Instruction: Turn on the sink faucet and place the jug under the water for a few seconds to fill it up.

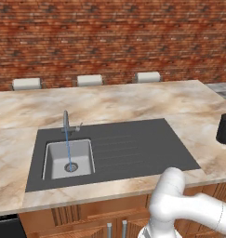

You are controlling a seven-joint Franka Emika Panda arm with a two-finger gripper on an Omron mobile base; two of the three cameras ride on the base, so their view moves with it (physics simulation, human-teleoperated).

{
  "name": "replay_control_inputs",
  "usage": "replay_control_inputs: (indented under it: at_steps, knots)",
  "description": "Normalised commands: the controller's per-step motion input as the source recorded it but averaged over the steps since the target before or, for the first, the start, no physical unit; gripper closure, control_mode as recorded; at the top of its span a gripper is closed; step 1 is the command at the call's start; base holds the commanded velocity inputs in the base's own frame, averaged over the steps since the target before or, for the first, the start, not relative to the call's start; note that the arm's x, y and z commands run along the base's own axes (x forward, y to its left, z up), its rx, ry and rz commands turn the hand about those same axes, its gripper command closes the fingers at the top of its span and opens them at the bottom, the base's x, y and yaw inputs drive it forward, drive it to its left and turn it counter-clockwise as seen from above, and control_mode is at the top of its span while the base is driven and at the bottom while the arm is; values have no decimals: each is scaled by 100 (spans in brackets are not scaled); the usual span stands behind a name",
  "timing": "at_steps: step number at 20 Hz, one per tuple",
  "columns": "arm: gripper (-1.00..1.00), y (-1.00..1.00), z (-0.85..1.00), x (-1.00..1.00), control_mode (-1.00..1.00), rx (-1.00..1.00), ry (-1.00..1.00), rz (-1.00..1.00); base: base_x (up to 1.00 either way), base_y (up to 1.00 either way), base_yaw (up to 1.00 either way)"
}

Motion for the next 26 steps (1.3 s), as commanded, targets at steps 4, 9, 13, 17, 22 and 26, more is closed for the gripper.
replay_control_inputs:
  at_steps: [4, 9, 13, 17, 22, 26]
  knots:
    - [-100, 0, -13, 20, -100, 0, 0, 6, 0, 0, 0]
    - [-100, 0, -2, 15, -100, 0, 0, 7, 0, 0, 0]
    - [-100, 0, -1, 11, -100, 0, 0, 7, 0, 0, 0]
    - [-100, 0, -1, 9, -100, 1, 0, 8, 0, 0, 0]
    - [-100, 0, -1, 7, -100, 0, 0, 7, 0, 0, 0]
    - [-100, 10, -1, 0, -100, 0, 0, 6, 0, 0, 0]
